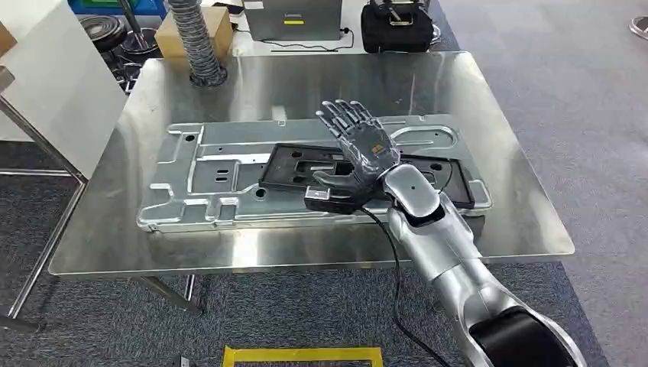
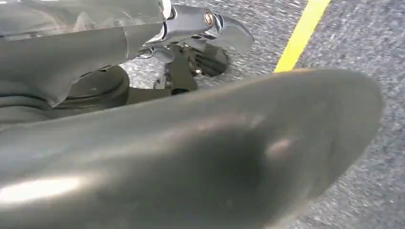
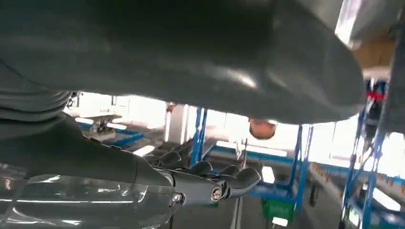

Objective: Take the parts from the cabinet and place them on the table.

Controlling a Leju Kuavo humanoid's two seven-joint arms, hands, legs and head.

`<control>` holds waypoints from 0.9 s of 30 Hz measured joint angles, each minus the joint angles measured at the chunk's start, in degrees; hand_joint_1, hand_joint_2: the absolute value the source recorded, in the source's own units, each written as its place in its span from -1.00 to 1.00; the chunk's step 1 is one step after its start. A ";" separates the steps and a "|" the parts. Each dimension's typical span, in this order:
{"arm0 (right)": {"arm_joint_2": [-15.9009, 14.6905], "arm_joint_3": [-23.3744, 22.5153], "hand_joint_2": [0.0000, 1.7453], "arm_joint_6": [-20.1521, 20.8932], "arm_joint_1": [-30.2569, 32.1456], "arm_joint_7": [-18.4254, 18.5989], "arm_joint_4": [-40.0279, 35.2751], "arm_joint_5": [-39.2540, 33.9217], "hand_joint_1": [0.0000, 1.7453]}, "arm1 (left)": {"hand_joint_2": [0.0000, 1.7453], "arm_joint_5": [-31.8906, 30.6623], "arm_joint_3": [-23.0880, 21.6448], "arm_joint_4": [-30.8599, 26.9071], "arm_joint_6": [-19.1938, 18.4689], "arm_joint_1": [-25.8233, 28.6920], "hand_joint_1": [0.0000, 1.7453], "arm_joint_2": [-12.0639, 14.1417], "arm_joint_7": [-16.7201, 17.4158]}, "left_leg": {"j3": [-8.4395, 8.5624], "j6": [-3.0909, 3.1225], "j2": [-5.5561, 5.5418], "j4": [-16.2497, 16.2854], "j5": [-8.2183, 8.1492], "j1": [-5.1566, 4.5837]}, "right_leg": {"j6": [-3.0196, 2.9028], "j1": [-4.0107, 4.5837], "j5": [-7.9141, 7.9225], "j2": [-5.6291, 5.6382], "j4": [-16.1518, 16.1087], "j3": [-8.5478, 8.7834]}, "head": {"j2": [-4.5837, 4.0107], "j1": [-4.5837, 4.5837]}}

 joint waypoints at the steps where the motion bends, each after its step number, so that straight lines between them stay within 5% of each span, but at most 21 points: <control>1: 0.02 0.50 -1.00 0.11 -0.02 0.04 -1.13 -0.09 -1.00 | -1.00 0.00 0.00 0.00 0.04 0.02 -1.00 0.00 0.00 | -0.78 -0.27 0.09 1.92 -1.76 -0.08 | -0.28 -0.06 0.16 0.07 -0.26 0.04 | 0.00 -0.11; 3: 0.00 1.37 -1.00 0.53 0.20 0.07 -2.55 -0.11 -1.00 | -1.00 0.00 0.00 0.00 0.20 0.05 -1.00 0.00 0.00 | -4.16 -0.57 0.09 10.27 -6.52 0.05 | -0.41 0.01 0.23 0.07 -0.21 -0.07 | 0.00 -0.26; 5: 0.00 2.23 -1.00 0.92 0.80 0.26 -3.69 -0.11 -1.00 | -1.00 0.04 0.02 0.00 0.31 0.17 -1.00 0.02 0.00 | -6.50 -0.76 0.09 16.25 -8.41 0.05 | -0.42 0.07 0.26 0.03 -0.04 -0.27 | 0.00 -0.26; 7: 0.00 3.13 -1.00 0.96 1.05 0.50 -5.13 -0.11 -1.00 | -1.00 0.13 0.13 0.00 0.39 0.44 -1.00 0.02 -0.04 | -4.02 -0.66 0.09 12.12 -5.36 0.05 | -0.37 0.06 0.29 0.05 0.30 -0.48 | 0.00 -0.26; 9: 0.00 3.58 -1.00 0.98 1.01 0.90 -6.31 -0.11 -1.00 | -1.00 0.15 0.20 0.00 0.66 0.42 -1.00 0.11 -0.04 | 1.22 -0.37 0.10 2.48 -1.09 0.08 | -0.14 0.05 0.33 0.08 0.75 -0.61 | 0.00 -0.26; 10: 0.00 3.76 -1.00 0.98 0.97 1.01 -6.88 -0.11 -1.00 | -1.00 0.15 0.20 0.00 1.05 0.31 -1.00 0.11 0.02 | 2.27 -0.14 0.06 0.17 -1.69 -0.03 | 0.23 0.38 0.37 0.11 1.01 -0.88 | -0.02 -0.24; 14: -0.06 4.74 -1.00 0.96 0.96 1.22 -8.49 -0.33 -1.00 | -1.00 0.22 0.26 0.00 1.46 0.55 -1.00 0.11 0.20 | 1.45 1.40 -0.05 -0.01 -0.58 -0.37 | 1.61 0.35 1.36 0.12 1.14 -1.66 | 0.00 -0.18; 16: -0.28 4.94 -1.00 0.85 0.94 1.57 -8.98 -0.48 -1.00 | -1.00 0.22 0.28 0.00 1.49 0.55 -1.00 0.07 0.22 | 0.86 2.25 0.19 -0.37 0.37 -0.05 | 2.17 0.14 -1.52 0.11 3.11 -2.51 | 0.00 0.00; 19: -0.55 5.22 -1.00 0.83 1.05 1.79 -9.59 -0.61 -1.00 | -1.00 0.22 0.28 0.00 1.59 0.49 -1.00 0.09 0.22 | -0.74 2.71 0.25 -0.31 1.50 -0.26 | 2.74 0.03 -9.88 0.11 15.93 -6.58 | 0.00 0.17; 20: -0.59 5.40 -1.00 0.83 1.16 1.81 -9.74 -0.63 -1.00 | -1.00 0.20 0.28 0.00 1.62 0.50 -1.00 0.13 0.24 | -1.34 2.76 0.27 -0.25 1.91 -0.39 | 2.71 0.03 -10.83 0.11 18.67 -7.07 | 0.00 0.17; 22: -0.81 5.66 -1.00 0.85 1.33 1.84 -10.09 -0.66 -1.00 | -1.00 0.20 0.28 0.00 1.64 0.50 -1.00 0.13 0.26 | -2.43 2.79 0.24 -0.21 2.76 -0.67 | 2.26 0.10 -8.82 0.12 16.11 -4.31 | 0.00 0.20; 24: -0.83 5.83 -1.00 0.83 1.20 1.94 -10.70 -0.66 -1.00 | -1.00 0.17 0.28 0.00 1.64 0.49 -1.00 0.11 0.28 | -3.25 2.74 0.15 -0.21 3.57 -1.04 | 1.01 0.61 -5.34 0.14 6.39 2.20 | -0.02 0.17; 25: -0.83 5.90 -1.00 0.81 1.02 1.99 -11.14 -0.64 -1.00 | -1.00 0.17 0.28 0.00 1.66 0.48 -1.00 0.02 0.31 | -3.51 2.63 0.16 -0.20 3.99 -0.98 | -0.02 1.03 -6.13 0.10 1.36 5.21 | 0.00 0.09; 27: -0.85 5.94 -1.00 0.74 0.97 2.10 -11.73 -0.66 -1.00 | -1.00 0.15 0.31 0.00 1.84 0.42 -1.00 0.00 0.46 | -3.61 1.86 0.21 -0.56 4.84 -0.83 | 0.29 1.40 -5.10 -0.07 0.35 5.36 | -0.02 0.18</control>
